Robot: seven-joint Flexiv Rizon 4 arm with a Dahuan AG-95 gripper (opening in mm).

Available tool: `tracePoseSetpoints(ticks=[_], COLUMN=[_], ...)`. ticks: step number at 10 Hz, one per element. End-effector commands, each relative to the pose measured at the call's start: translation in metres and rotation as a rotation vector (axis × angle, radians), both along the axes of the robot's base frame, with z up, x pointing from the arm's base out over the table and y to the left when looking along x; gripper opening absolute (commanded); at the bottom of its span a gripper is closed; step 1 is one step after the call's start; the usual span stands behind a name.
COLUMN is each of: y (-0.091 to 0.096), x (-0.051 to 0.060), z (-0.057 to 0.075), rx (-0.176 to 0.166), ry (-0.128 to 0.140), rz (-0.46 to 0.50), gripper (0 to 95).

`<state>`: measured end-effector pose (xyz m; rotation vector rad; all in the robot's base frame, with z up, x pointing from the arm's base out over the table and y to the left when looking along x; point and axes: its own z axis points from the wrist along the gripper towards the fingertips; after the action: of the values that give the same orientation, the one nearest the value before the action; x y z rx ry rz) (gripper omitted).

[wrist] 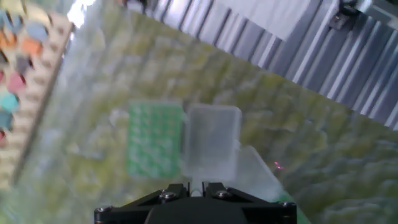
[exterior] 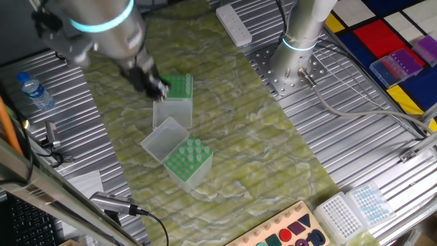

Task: Transfer all large pipette tips from one holder to another

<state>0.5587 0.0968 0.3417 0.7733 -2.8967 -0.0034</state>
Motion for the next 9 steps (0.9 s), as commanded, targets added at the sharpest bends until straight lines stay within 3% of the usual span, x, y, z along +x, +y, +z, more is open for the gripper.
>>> tracePoseSetpoints(ticks=[1,3,9], y=[-0.051,-0.072,-0.090], x=[-0.018,-0.038,-0.079], z=[-0.011,-0.021,-0.051], rx=[-0.005,-0.019,-0.055], ry=[0.015,0.019,0.027], rz=[0.080,0.123,0.215], gripper=[0.0,0.0,0.0])
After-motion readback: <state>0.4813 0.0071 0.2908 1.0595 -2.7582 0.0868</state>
